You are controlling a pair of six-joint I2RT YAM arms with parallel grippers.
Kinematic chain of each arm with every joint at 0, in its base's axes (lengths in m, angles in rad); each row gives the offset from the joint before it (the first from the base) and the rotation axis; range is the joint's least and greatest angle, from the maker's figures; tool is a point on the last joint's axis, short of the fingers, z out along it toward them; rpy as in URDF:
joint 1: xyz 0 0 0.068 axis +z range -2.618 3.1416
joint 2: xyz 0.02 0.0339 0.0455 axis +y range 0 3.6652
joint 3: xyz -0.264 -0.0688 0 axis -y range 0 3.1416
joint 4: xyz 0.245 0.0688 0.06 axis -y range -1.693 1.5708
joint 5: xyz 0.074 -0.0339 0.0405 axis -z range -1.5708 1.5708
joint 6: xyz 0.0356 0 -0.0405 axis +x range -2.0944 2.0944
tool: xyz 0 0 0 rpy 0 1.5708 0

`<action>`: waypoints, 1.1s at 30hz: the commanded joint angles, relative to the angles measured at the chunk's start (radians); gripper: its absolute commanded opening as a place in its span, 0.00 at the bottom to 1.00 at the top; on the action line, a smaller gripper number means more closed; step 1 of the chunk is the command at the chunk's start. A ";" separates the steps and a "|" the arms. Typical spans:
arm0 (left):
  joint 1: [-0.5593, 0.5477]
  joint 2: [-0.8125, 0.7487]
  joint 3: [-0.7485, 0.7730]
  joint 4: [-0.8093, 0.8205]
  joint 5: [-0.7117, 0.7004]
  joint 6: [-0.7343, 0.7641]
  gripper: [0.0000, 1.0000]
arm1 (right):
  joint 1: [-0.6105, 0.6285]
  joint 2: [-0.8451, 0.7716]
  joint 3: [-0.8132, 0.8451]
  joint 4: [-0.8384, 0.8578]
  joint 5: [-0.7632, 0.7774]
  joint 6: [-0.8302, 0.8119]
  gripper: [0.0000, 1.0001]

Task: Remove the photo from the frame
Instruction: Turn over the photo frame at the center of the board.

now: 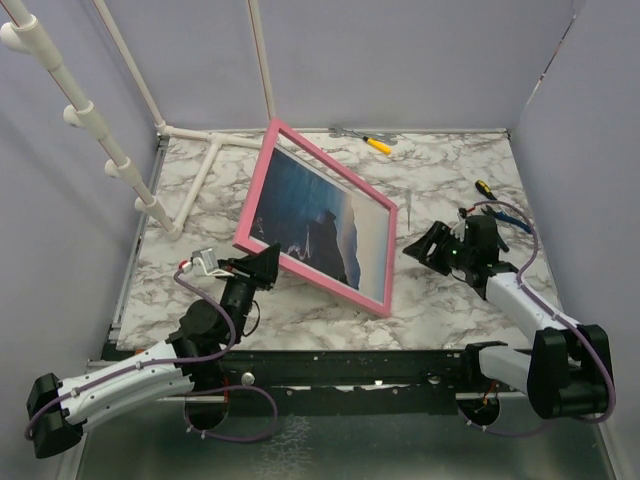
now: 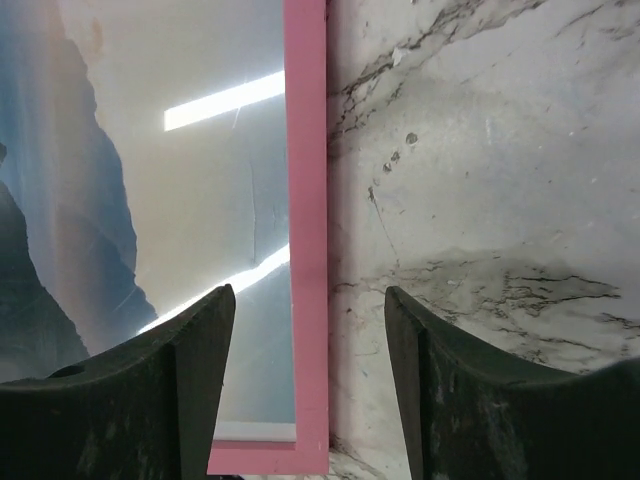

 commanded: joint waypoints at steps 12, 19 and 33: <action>0.001 -0.150 -0.155 -0.107 -0.065 -0.162 0.03 | -0.014 0.251 -0.033 0.224 -0.229 -0.040 0.61; 0.001 -0.143 -0.144 -0.191 -0.079 -0.186 0.13 | -0.010 0.336 -0.011 0.239 -0.220 -0.060 0.58; 0.001 -0.115 -0.200 -0.330 -0.159 -0.440 0.23 | -0.002 0.376 0.014 0.205 -0.108 -0.063 0.54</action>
